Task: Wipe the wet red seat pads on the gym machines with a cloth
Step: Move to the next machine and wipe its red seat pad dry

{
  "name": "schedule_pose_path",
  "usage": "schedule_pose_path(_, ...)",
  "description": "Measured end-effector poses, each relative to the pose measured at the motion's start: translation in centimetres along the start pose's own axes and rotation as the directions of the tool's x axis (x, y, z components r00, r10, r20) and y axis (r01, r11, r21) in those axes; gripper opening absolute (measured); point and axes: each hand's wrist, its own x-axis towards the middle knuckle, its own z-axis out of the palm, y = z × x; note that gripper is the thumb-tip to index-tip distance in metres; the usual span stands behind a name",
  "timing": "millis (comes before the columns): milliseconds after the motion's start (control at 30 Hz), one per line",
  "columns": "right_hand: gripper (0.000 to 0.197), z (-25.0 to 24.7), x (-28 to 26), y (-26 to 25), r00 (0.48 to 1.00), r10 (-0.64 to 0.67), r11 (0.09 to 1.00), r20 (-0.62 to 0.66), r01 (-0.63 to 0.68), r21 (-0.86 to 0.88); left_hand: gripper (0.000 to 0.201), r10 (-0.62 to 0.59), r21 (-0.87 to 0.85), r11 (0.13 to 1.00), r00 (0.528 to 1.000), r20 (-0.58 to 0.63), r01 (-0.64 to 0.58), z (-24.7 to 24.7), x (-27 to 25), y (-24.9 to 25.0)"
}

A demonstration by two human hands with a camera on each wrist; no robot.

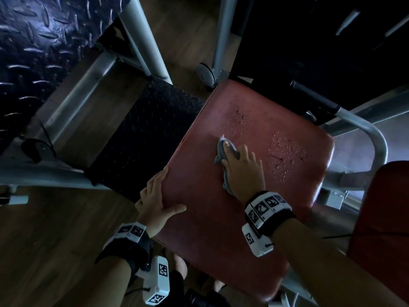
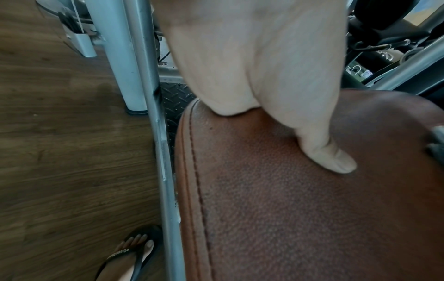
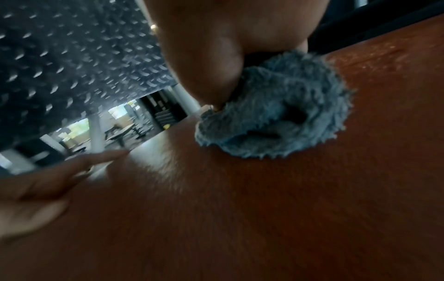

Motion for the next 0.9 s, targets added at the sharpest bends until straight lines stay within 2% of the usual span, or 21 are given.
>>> schedule_pose_path(33, 0.054, 0.2, -0.4, 0.0, 0.999, -0.034, 0.999, 0.012, 0.034, -0.027, 0.115, 0.000, -0.002, 1.000, 1.000, 0.000, 0.000, 0.0, 0.0, 0.0)
schedule_pose_path(100, 0.053, 0.2, -0.5, 0.4, 1.000, -0.015, 0.999, -0.004, 0.014, -0.046, 0.116, 0.005, -0.007, 1.000, 1.000, -0.005, -0.005, -0.1, -0.1, 0.0)
schedule_pose_path(233, 0.051, -0.7, 2.3, 1.4, 0.985, 0.170, 0.985, -0.036, -0.168, 0.046, 0.116, -0.001, -0.003, 1.000, 1.000, -0.002, 0.001, 0.0, 0.1, -0.1)
schedule_pose_path(367, 0.052, -1.8, 6.0, 2.2, 0.967, 0.254, 0.963, -0.007, -0.252, 0.100, 0.118, 0.001, 0.009, 1.000, 1.000, -0.004, -0.001, 0.1, 0.1, -0.2)
schedule_pose_path(467, 0.052, -2.0, 6.7, 2.1, 0.972, 0.234, 0.969, -0.001, -0.233, 0.082, 0.118, -0.005, 0.004, 1.000, 1.000, -0.013, 0.005, 0.1, 0.1, -0.1)
schedule_pose_path(600, 0.051, -1.4, 4.6, 2.1, 0.997, 0.080, 0.996, 0.010, -0.080, 0.028, 0.118, -0.021, 0.009, 1.000, 1.000, -0.010, 0.021, 0.1, 0.1, 0.0)
schedule_pose_path(667, 0.052, -1.5, 4.5, 2.6, 0.999, 0.053, 0.999, 0.005, -0.053, 0.005, 0.119, -0.022, 0.011, 1.000, 1.000, -0.011, 0.022, 0.1, 0.0, 0.0)
schedule_pose_path(900, 0.055, -1.7, 7.7, 3.1, 0.967, 0.251, 0.962, 0.035, -0.253, 0.103, 0.118, 0.004, 0.001, 1.000, 1.000, -0.012, -0.004, -0.1, 0.0, 0.1)
